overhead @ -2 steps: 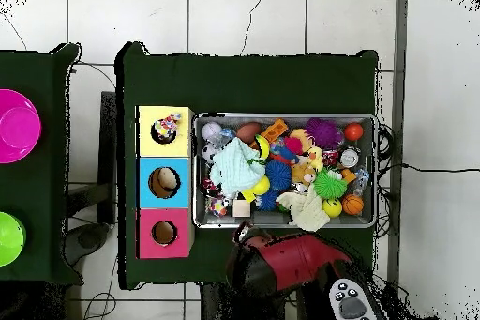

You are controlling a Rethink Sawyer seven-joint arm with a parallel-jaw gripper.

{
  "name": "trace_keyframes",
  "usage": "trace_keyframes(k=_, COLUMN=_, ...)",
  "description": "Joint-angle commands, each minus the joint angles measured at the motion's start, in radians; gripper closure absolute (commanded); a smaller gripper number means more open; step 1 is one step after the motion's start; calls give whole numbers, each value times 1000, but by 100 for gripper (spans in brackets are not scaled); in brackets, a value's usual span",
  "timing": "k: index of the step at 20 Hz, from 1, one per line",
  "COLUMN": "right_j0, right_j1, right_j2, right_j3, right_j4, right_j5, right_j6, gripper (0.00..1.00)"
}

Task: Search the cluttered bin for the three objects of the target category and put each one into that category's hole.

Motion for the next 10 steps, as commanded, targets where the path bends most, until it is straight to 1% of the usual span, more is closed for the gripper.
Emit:
trace_keyframes(k=1, right_j0=40, right_j1=-14, right_j2=46, right_j3=-129, right_j4=-124, right_j5=-11, right_j6=-115, gripper=0)
trace_keyframes(k=3, right_j0=59, right_j1=-59, right_j2=31, right_j3=-127, right_j4=-141, right_j5=-26, right_j6=-104, gripper=0)
trace_keyframes(k=4, right_j0=80, right_j1=-80, right_j2=9, right_j3=-125, right_j4=-149, right_j5=-41, right_j6=-79, gripper=0)
trace_keyframes(k=6, right_j0=147, right_j1=-117, right_j2=-66, right_j3=-129, right_j4=-182, right_j5=-110, right_j6=-7, gripper=0)
trace_keyframes(k=7, right_j0=169, right_j1=-134, right_j2=-95, right_j3=-127, right_j4=-191, right_j5=-144, right_j6=16, gripper=0)
trace_keyframes(k=8, right_j0=210, right_j1=-141, right_j2=-151, right_j3=-136, right_j4=-200, right_j5=-198, right_j6=47, gripper=0)
trace_keyframes(k=9, right_j0=252, right_j1=-134, right_j2=-205, right_j3=-149, right_j4=-197, right_j5=-250, right_j6=68, gripper=0)
trace_keyframes(k=10, right_j0=260, right_j1=-137, right_j2=-219, right_j3=-147, right_j4=-189, right_j5=-276, right_j6=65, gripper=0)
